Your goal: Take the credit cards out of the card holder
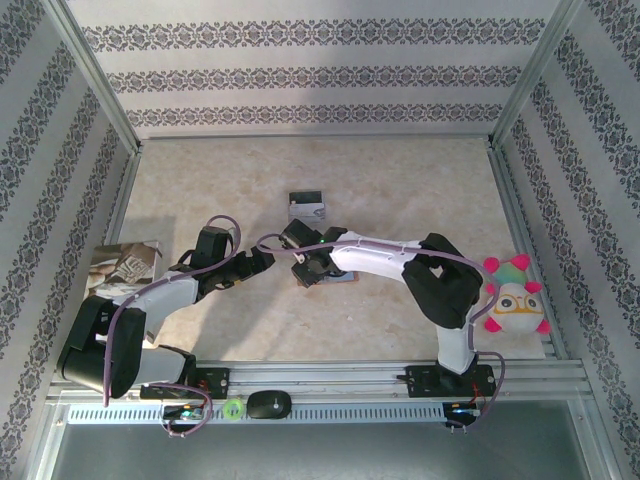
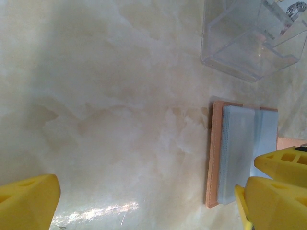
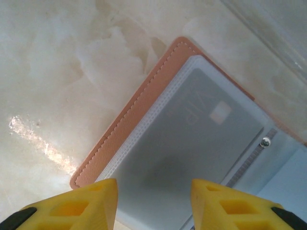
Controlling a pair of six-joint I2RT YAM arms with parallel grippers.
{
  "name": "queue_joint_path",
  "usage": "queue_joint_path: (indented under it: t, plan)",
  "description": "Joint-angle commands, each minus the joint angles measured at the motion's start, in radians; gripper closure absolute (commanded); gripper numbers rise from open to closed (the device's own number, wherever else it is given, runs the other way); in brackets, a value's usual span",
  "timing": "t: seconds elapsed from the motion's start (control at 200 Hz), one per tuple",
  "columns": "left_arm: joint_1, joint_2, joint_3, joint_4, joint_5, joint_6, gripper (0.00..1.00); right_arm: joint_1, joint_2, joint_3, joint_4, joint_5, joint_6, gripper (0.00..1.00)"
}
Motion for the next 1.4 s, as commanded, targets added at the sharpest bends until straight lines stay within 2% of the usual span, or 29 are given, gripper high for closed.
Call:
queue_joint_path:
  t: [0.0,0.15,0.305,0.455,0.685,0.919,1.059,1.134,1.254,1.394]
  plan:
    - [0.014,0.014,-0.004,0.03,0.009,0.001,0.02,0.012,0.029,0.033,-0.018,0.038,-0.032,0.55]
    - [0.013,0.023,-0.001,0.033,0.012,0.004,0.02,0.021,0.051,0.03,-0.023,0.061,-0.035,0.54]
    - [0.014,0.026,0.001,0.035,0.018,0.005,0.02,0.022,0.072,0.03,-0.028,0.045,-0.035,0.59]
    - [0.014,0.02,0.002,0.036,0.028,0.012,0.02,0.021,0.071,0.024,-0.016,0.019,-0.029,0.71]
    - [0.01,0.017,-0.001,0.042,0.051,0.014,0.05,0.001,0.039,-0.006,0.037,-0.02,-0.008,0.99]
    - [-0.015,0.011,0.003,0.044,0.053,0.017,0.05,-0.032,-0.011,-0.024,0.046,0.039,0.051,1.0]
    - [-0.019,0.007,0.007,0.038,0.043,0.017,0.06,-0.041,-0.027,-0.029,0.025,0.115,0.085,0.92]
    - [-0.019,0.004,0.009,0.031,0.039,0.02,0.06,-0.045,-0.032,-0.025,0.01,0.145,0.101,0.82]
    - [-0.018,-0.001,0.014,0.019,0.031,0.026,0.05,-0.04,-0.079,-0.048,0.055,0.09,0.095,0.59]
    - [-0.019,-0.004,0.021,0.011,0.024,0.03,0.05,-0.022,-0.1,-0.035,0.064,0.043,0.078,0.51]
